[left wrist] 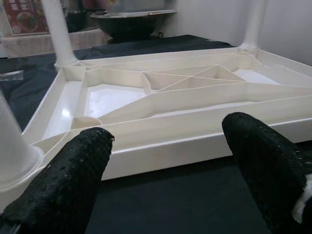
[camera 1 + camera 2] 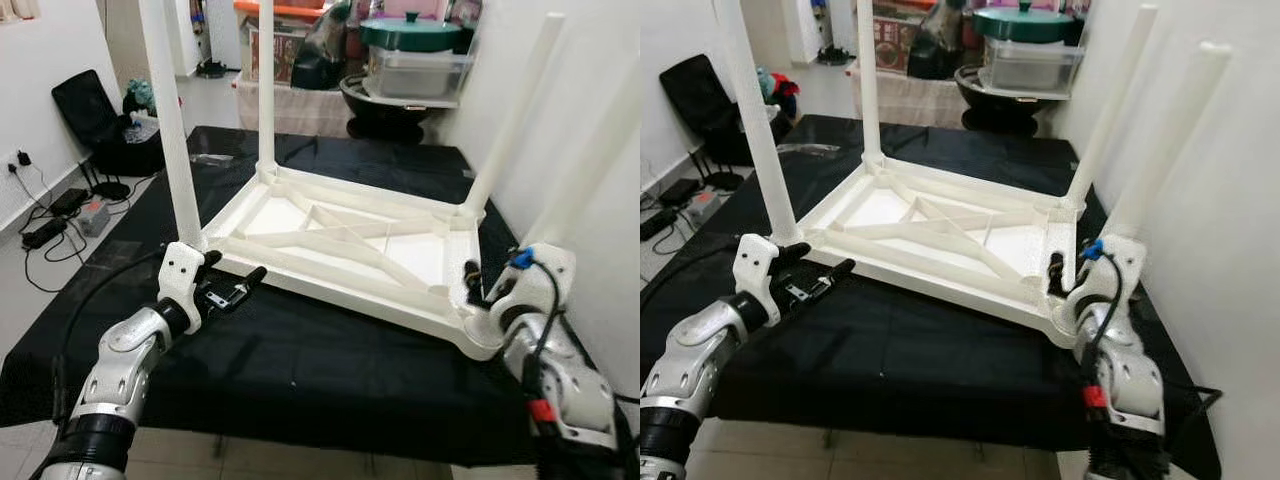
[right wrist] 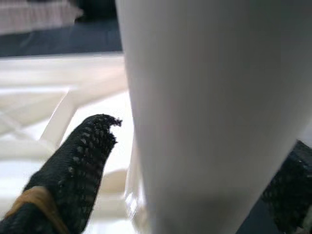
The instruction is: Building children table
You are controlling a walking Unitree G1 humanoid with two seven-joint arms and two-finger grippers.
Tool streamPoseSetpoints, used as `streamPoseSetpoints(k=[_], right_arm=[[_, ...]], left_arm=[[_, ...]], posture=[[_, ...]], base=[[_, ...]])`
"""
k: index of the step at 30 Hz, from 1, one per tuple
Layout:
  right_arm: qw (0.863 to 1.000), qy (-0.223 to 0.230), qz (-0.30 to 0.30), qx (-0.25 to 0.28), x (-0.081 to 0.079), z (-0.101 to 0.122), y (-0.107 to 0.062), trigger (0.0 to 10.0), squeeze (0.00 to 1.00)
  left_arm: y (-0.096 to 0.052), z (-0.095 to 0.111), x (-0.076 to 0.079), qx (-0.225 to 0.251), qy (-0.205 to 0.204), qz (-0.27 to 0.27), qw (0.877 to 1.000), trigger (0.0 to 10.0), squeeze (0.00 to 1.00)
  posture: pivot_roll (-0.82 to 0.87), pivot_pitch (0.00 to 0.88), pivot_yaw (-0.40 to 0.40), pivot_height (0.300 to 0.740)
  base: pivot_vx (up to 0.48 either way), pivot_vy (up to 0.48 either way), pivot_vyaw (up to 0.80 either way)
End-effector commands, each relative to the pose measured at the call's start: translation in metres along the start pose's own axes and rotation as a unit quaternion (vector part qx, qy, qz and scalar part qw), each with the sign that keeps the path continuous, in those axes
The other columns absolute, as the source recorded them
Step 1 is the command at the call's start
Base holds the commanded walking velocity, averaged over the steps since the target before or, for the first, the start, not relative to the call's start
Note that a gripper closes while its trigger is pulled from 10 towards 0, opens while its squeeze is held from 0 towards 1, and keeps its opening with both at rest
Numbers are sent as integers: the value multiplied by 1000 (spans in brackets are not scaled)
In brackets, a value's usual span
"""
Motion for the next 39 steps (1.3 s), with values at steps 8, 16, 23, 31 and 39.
streamPoseSetpoints(k=[8, 16, 23, 31, 39], right_arm=[[997, -79, -12, -22, 17, -26, -35, 10000, 1000], [998, -58, -17, -36, 31, -35, -54, 10000, 1000], [999, -25, 15, -38, 21, -36, -67, 10000, 1000], [988, -85, 61, -110, -6, -56, -70, 10000, 408], [974, -127, 94, -163, -16, -71, -68, 10000, 0]], left_arm=[[-3, -6, 3, -10, -5, -3, 1000, 10000, 294], [-2, -7, 6, -11, -9, -6, 1000, 10000, 294], [3, -6, 10, -8, -11, -14, 1000, 10000, 294], [-1, -9, 13, -14, -15, 11, 1000, 10000, 294], [-6, -12, 18, -13, -21, 44, 999, 10000, 302]], posture=[[38, 0, -84, 740], [9, 0, -64, 740], [4, 0, -61, 740], [20, 0, -73, 740], [34, 0, -86, 740]], base=[[0, 0, 0], [0, 0, 0], [0, 0, 0], [0, 0, 0], [0, 0, 0]])
Point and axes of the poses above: a point about 5 cm out from each wrist's last joint towards the gripper, its own y axis pointing out of the wrist towards the gripper, its own z axis along the axis of the wrist's last joint, x = y × z, the point moved 3 cm from there along y, pointing out of the wrist towards the gripper, and after that the axes turned 4 degrees about y, right-handed, at the moved point
